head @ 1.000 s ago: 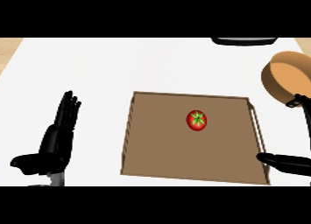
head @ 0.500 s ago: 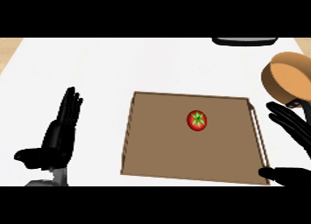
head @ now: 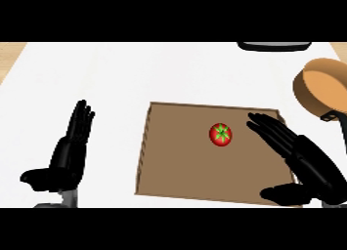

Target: Pick the tomato from the tray and place it in the pot

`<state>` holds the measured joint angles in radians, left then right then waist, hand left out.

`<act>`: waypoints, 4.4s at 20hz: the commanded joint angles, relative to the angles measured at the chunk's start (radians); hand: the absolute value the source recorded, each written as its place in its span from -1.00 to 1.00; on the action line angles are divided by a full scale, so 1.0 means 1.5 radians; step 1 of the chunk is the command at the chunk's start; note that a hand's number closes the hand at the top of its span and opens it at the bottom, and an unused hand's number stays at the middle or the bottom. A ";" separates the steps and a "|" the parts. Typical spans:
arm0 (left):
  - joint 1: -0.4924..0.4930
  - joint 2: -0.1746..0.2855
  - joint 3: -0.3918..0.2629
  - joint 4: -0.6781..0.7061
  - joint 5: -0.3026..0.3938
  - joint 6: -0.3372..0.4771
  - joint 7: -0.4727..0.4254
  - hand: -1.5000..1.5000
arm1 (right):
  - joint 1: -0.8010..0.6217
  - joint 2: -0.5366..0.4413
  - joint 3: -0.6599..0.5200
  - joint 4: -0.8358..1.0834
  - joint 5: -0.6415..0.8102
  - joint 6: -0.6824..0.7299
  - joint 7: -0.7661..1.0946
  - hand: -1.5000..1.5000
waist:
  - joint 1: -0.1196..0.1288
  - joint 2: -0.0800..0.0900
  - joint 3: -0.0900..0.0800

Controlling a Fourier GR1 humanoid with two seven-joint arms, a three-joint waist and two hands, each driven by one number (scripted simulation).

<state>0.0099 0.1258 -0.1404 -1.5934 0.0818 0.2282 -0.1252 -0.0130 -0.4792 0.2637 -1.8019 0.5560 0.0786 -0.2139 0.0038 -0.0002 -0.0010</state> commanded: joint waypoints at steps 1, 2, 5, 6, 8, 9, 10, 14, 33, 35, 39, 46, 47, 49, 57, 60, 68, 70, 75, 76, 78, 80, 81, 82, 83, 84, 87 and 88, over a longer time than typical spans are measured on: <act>0.004 0.003 0.015 -0.001 0.000 -0.019 -0.001 0.00 | -0.010 0.053 0.031 0.016 0.060 0.017 0.043 -1.00 | -0.001 0.000 0.001; -0.012 -0.034 -0.003 0.044 -0.021 0.014 -0.027 0.00 | -0.030 0.028 0.012 0.047 0.056 0.035 0.043 -1.00 | -0.002 0.001 0.000; -0.025 -0.020 0.012 0.026 -0.016 0.006 -0.003 0.00 | -0.078 0.071 0.039 0.086 0.119 0.034 0.112 -1.00 | 0.000 0.001 0.001; -0.003 -0.015 0.004 -0.006 -0.020 0.001 0.008 0.00 | -0.056 0.077 0.040 0.087 0.127 0.032 0.114 -1.00 | 0.000 0.000 0.001; -0.012 -0.041 -0.013 0.026 -0.041 0.013 -0.005 0.00 | -0.032 0.082 0.046 0.094 0.139 0.035 0.089 -1.00 | -0.002 0.000 0.001; -0.031 -0.028 0.008 0.006 -0.031 0.011 0.022 0.00 | -0.089 0.114 0.053 0.159 0.158 0.025 0.087 -1.00 | 0.001 0.001 0.001; 0.026 -0.006 0.017 -0.009 -0.007 -0.034 -0.014 0.00 | -0.099 0.094 0.020 0.166 0.136 0.056 0.066 -1.00 | 0.001 0.000 0.001; 0.014 -0.010 0.011 -0.086 -0.020 -0.019 0.072 0.00 | -0.054 0.133 0.041 0.188 0.181 0.003 0.034 -1.00 | 0.001 0.000 0.001; -0.040 -0.034 0.072 0.025 -0.019 -0.055 0.012 0.00 | -0.176 0.215 -0.036 0.354 0.270 -0.097 -0.063 1.00 | 0.001 0.001 0.001; -0.020 -0.053 0.047 0.027 -0.040 -0.042 -0.004 0.00 | -0.142 0.230 -0.027 0.344 0.286 -0.151 -0.078 1.00 | 0.000 0.001 0.001; -0.011 -0.043 0.053 0.004 -0.044 -0.047 0.011 0.00 | -0.176 0.230 -0.054 0.336 0.281 -0.118 -0.066 1.00 | 0.000 0.000 0.001; -0.027 -0.055 0.037 0.008 -0.052 -0.047 0.006 0.00 | -0.310 0.261 -0.151 0.454 0.318 -0.061 0.174 1.00 | 0.022 0.008 -0.001; -0.031 -0.056 0.035 0.011 -0.046 -0.054 0.010 0.00 | -0.325 0.253 -0.177 0.472 0.326 -0.054 0.231 1.00 | 0.025 0.012 -0.002; -0.034 -0.044 0.041 0.003 -0.048 -0.059 0.006 0.00 | -0.355 0.239 -0.226 0.502 0.328 -0.031 0.328 1.00 | 0.039 0.019 -0.004; -0.036 -0.075 0.003 0.009 -0.064 -0.049 0.009 0.00 | -0.646 0.231 -0.264 0.661 0.453 -0.077 0.609 1.00 | 0.061 0.016 0.000; -0.038 -0.059 0.024 0.020 -0.049 -0.064 0.009 0.00 | -0.724 0.236 -0.251 0.697 0.495 -0.135 0.640 1.00 | 0.053 0.014 0.000; -0.026 -0.050 0.025 -0.028 -0.058 -0.052 0.043 0.00 | -0.854 0.215 -0.238 0.838 0.601 -0.197 0.763 1.00 | 0.036 0.010 0.000; -0.047 -0.057 0.040 0.023 -0.058 -0.048 0.006 0.00 | -0.871 0.210 -0.235 0.868 0.623 -0.214 0.793 1.00 | 0.030 0.012 0.000; -0.021 -0.047 0.056 0.032 -0.045 -0.063 -0.021 0.00 | -0.897 0.202 -0.246 0.911 0.644 -0.230 0.853 1.00 | 0.023 0.008 0.000; -0.058 -0.033 0.063 -0.002 -0.036 -0.067 0.038 0.00 | -0.883 0.158 -0.263 0.922 0.632 -0.246 0.814 1.00 | 0.023 0.009 0.001; 0.008 -0.056 0.023 -0.030 -0.069 -0.046 0.015 0.00 | -0.893 0.136 -0.269 0.906 0.630 -0.220 0.819 1.00 | 0.018 0.004 0.001; 0.017 -0.033 0.049 -0.036 -0.036 -0.076 0.017 0.00 | -0.884 0.110 -0.277 0.940 0.636 -0.242 0.810 1.00 | 0.024 0.007 0.001; -0.008 -0.052 0.039 -0.026 -0.059 -0.045 0.035 0.00 | -0.867 0.114 -0.281 0.927 0.629 -0.257 0.810 1.00 | 0.015 0.005 0.001; 0.001 -0.046 0.043 -0.026 -0.050 -0.059 0.024 0.00 | -0.872 0.104 -0.284 0.922 0.623 -0.242 0.798 1.00 | 0.013 0.004 0.001; -0.004 -0.043 0.049 -0.017 -0.045 -0.064 0.020 0.00 | -0.847 0.083 -0.293 0.922 0.616 -0.258 0.782 1.00 | 0.010 0.004 0.001; -0.002 -0.061 0.050 0.023 -0.051 -0.053 -0.024 0.00 | -0.820 0.111 -0.280 0.909 0.625 -0.266 0.805 1.00 | 0.005 0.003 0.000; -0.039 -0.039 0.073 0.024 -0.037 -0.066 0.009 0.00 | -0.820 0.028 -0.311 0.932 0.603 -0.269 0.742 1.00 | 0.007 0.006 0.001; -0.001 -0.066 0.034 -0.031 -0.065 -0.035 0.028 0.00 | -0.792 0.051 -0.303 0.910 0.605 -0.284 0.758 1.00 | 0.006 0.002 0.001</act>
<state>-0.0104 0.0463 -0.0677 -1.5997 0.0046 0.1499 -0.1055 -1.2617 -0.3645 -0.1766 -0.4231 1.4778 -0.3026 0.9426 0.0188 0.0062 -0.0001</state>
